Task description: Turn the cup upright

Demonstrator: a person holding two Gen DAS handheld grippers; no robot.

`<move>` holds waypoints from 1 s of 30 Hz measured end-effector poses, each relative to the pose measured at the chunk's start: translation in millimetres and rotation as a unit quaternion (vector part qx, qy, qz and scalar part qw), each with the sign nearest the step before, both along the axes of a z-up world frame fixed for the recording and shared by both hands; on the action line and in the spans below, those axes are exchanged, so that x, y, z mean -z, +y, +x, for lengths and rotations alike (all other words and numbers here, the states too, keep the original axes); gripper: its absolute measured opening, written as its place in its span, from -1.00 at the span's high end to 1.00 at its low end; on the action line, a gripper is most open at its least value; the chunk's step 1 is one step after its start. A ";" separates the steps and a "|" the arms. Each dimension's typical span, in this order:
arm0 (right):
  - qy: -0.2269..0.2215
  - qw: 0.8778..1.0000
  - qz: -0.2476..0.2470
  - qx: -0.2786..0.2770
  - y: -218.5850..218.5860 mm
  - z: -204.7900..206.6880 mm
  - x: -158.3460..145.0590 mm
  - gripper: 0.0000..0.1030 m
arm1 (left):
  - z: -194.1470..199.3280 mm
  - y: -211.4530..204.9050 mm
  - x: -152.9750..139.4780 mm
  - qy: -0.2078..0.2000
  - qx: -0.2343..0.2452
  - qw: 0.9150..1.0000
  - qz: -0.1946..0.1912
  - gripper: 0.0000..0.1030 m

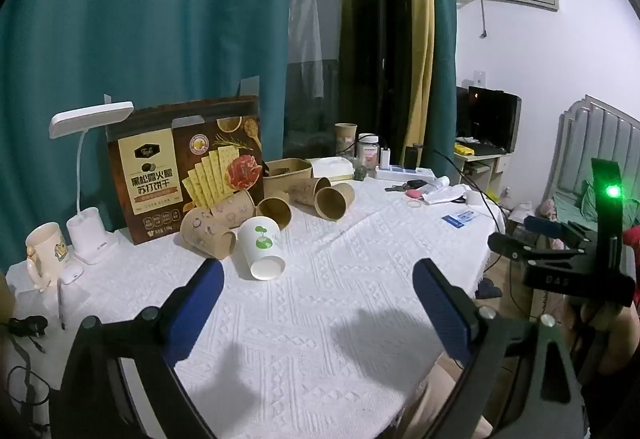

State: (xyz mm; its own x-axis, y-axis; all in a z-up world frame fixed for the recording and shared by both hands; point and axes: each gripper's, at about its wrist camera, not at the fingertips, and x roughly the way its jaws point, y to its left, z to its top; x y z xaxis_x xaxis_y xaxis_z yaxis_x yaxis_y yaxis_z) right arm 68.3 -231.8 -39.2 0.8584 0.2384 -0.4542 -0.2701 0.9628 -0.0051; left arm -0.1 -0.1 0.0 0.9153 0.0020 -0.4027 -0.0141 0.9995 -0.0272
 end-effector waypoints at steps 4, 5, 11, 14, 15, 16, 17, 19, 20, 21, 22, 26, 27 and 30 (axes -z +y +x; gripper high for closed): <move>-0.001 1.000 0.000 0.002 -1.5 0.9 0.1 -0.76 | -0.8 -0.1 -0.1 0.000 -0.001 1.000 -0.001 -0.85; 0.000 1.000 -0.001 0.002 -0.8 1.3 1.0 -0.76 | -1.6 -0.3 -0.3 0.000 -0.001 1.000 -0.001 -0.85; 0.001 1.000 0.001 0.001 -1.3 2.2 2.3 -0.76 | -1.5 -0.6 1.8 0.003 0.000 1.000 0.000 -0.85; 0.003 1.000 0.002 0.001 -1.5 2.3 4.1 -0.76 | -0.6 -0.2 1.9 0.004 0.000 1.000 -0.002 -0.85; 0.003 1.000 0.002 0.001 -2.1 2.0 3.7 -0.76 | -0.5 -0.3 2.0 0.005 0.000 1.000 -0.001 -0.85; 0.001 1.000 0.001 0.001 -2.0 2.5 4.2 -0.76 | -0.6 -0.2 1.7 0.005 -0.001 1.000 -0.002 -0.85; 0.001 1.000 0.002 0.001 -2.1 2.5 4.3 -0.76 | -0.7 -0.3 1.6 0.005 0.000 1.000 -0.002 -0.85; 0.001 1.000 0.001 0.001 -1.6 2.5 4.5 -0.76 | 2.1 0.3 5.1 0.005 -0.001 1.000 -0.002 -0.85; 0.002 1.000 0.001 0.001 -1.5 2.3 4.9 -0.76 | 1.9 0.5 4.9 0.005 -0.001 1.000 -0.002 -0.85; 0.002 1.000 0.001 0.001 -1.3 2.2 4.5 -0.76 | 2.0 0.4 5.1 0.005 -0.001 1.000 -0.002 -0.85; 0.002 1.000 0.001 0.001 -1.0 2.3 4.3 -0.76 | 2.1 0.3 4.9 0.005 -0.001 1.000 -0.002 -0.85; 0.002 1.000 0.001 0.002 -2.6 4.4 6.3 -0.76 | 1.1 0.9 5.4 0.006 -0.001 1.000 -0.002 -0.85; 0.002 1.000 0.000 0.002 -2.8 4.5 6.4 -0.76 | 0.7 0.7 5.9 0.006 -0.001 1.000 -0.002 -0.85; 0.003 1.000 0.000 0.002 -2.6 4.5 6.6 -0.76 | 0.7 0.9 5.9 0.005 -0.001 1.000 -0.003 -0.85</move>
State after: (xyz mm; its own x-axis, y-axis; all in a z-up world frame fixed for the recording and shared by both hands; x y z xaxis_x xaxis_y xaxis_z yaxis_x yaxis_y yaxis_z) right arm 72.8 -234.4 -45.8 0.8568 0.2356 -0.4587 -0.2667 0.9638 -0.0031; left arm 0.6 0.8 -5.9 0.9109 0.0019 -0.4127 -0.0170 0.9993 -0.0329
